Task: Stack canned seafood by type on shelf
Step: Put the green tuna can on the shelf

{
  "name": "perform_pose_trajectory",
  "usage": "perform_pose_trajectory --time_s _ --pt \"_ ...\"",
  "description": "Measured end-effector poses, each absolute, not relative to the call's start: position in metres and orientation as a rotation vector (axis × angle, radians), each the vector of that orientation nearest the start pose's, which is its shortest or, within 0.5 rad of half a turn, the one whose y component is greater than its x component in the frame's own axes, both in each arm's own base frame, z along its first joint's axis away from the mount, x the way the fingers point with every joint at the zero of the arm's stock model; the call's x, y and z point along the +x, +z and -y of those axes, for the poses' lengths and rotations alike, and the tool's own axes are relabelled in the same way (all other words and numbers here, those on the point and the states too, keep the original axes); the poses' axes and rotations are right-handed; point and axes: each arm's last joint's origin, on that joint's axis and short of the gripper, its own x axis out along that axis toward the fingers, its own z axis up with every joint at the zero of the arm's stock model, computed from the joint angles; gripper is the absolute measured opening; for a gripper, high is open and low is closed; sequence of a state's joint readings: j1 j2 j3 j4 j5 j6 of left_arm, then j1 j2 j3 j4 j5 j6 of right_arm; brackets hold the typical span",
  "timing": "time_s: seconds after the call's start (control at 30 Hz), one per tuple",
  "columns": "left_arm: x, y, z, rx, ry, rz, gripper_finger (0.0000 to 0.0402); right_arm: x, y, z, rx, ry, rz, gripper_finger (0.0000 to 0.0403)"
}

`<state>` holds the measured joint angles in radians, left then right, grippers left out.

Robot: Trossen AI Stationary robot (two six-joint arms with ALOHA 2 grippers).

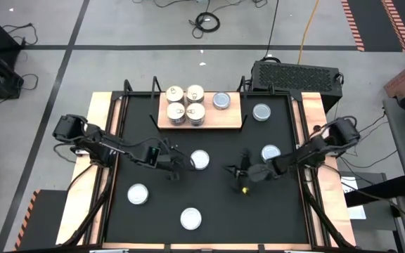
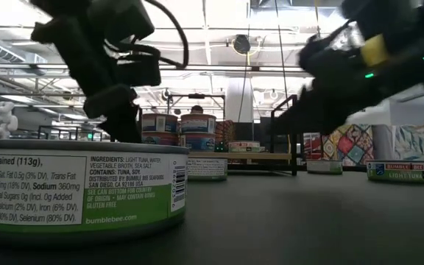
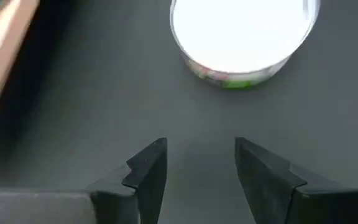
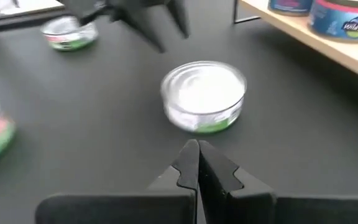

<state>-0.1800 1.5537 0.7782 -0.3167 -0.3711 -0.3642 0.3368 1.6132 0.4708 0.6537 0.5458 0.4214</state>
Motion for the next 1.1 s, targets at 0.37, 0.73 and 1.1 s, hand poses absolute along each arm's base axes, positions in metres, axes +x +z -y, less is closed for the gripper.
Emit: perform_pose_trajectory --time_s 0.37,0.73,1.1 --pt "0.270 0.143 0.028 -0.196 0.430 -0.938 0.0189 0.308 0.104 -0.046 0.228 -0.359 -0.464 0.0000" --pt "0.280 0.132 0.016 -0.286 0.329 -0.961 0.0189 0.329 0.079 -0.030 0.237 -0.428 -0.540 0.0000" --pt "0.288 0.134 0.012 -0.329 0.246 -0.906 0.0189 0.336 0.089 -0.030 0.167 -0.402 -0.522 0.0000"
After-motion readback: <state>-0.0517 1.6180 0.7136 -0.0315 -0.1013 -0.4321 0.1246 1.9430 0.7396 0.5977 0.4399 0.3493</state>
